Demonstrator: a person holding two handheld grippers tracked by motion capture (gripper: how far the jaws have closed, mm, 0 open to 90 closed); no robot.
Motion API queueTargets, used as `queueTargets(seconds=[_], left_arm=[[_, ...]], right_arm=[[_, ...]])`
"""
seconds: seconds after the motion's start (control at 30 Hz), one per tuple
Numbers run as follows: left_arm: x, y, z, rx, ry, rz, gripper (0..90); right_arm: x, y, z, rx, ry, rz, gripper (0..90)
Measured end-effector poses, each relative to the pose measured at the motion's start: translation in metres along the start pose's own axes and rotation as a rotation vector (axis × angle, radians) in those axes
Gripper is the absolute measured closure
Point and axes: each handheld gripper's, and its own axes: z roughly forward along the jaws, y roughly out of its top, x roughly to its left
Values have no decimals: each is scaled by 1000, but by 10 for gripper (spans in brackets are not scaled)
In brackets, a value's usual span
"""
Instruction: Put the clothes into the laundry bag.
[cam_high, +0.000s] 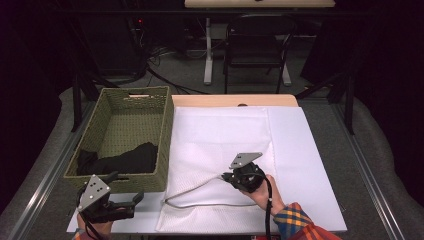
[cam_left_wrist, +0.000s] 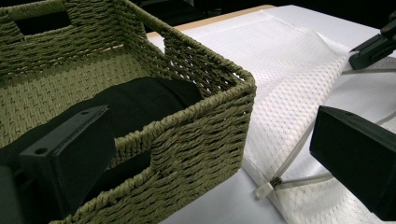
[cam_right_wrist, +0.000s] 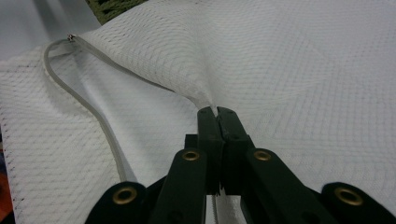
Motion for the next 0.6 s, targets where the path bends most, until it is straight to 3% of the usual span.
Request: queueTargets(seconds=[0.2,0.6], left_arm=[[-1,1,0,4,-5,5,0],[0,12,-4,32,-33,60,0]], right_arm=[[0,3,-5,-20,-6,2,895],[-1,4,-7,-26,-8,-3,894]])
